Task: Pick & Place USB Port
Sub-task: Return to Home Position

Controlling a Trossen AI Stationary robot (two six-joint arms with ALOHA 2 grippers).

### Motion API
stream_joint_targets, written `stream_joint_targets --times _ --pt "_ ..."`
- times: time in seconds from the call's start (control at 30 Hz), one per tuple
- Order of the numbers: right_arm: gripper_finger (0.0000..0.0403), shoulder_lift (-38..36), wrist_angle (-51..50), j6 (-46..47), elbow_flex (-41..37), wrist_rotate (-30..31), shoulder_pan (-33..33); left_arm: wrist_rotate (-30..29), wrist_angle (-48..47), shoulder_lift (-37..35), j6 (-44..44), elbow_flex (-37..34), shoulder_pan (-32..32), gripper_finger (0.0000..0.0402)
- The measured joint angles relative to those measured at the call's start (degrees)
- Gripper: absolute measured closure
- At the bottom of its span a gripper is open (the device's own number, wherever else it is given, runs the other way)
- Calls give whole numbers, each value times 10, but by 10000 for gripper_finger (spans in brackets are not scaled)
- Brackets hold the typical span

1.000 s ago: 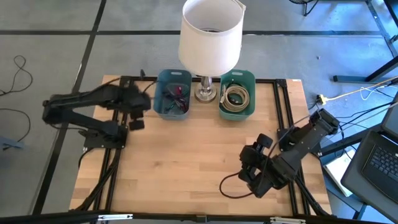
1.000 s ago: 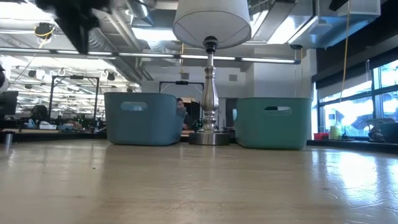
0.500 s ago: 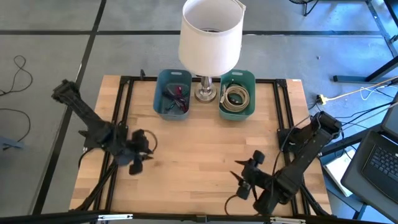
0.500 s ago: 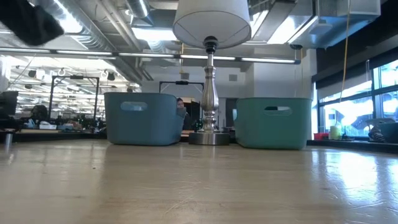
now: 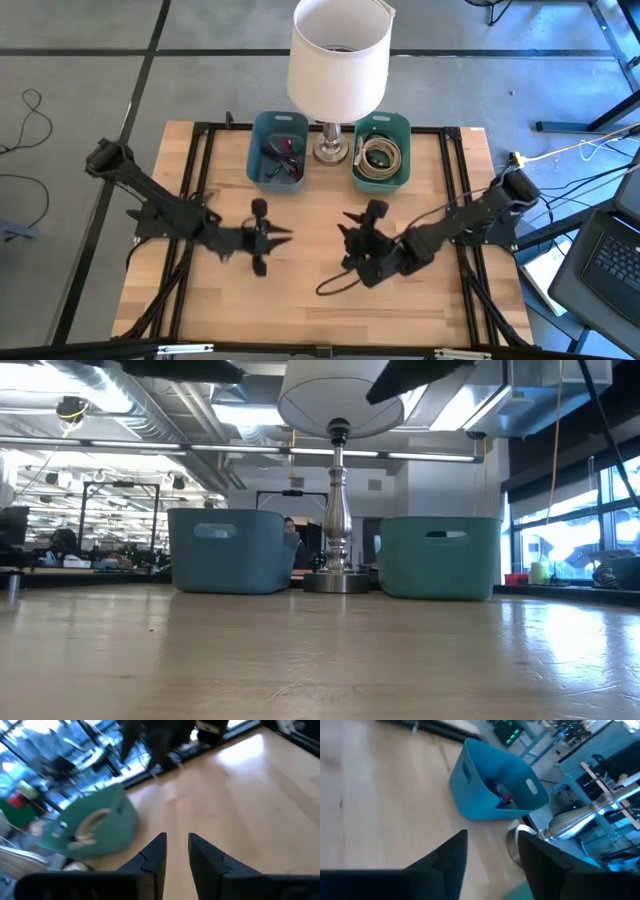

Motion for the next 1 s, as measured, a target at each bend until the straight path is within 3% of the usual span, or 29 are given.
stream_joint_targets --times 0.1,0.23,0.43,0.7,1.0 --pt "258 -24 -25 -30 0 -40 -19 53 35 -53 43 -34 43 345" --pt "300 -81 -78 -26 -21 -66 -13 116 32 -176 49 -93 76 369" --pt "341 -265 -52 88 -193 -72 46 165 29 -385 45 -181 71 391" --pt "396 -460 78 181 -407 -52 155 142 -135 -557 -41 -219 61 400" --pt "399 -496 178 244 -525 -19 218 150 -286 -638 -167 -219 61 400"
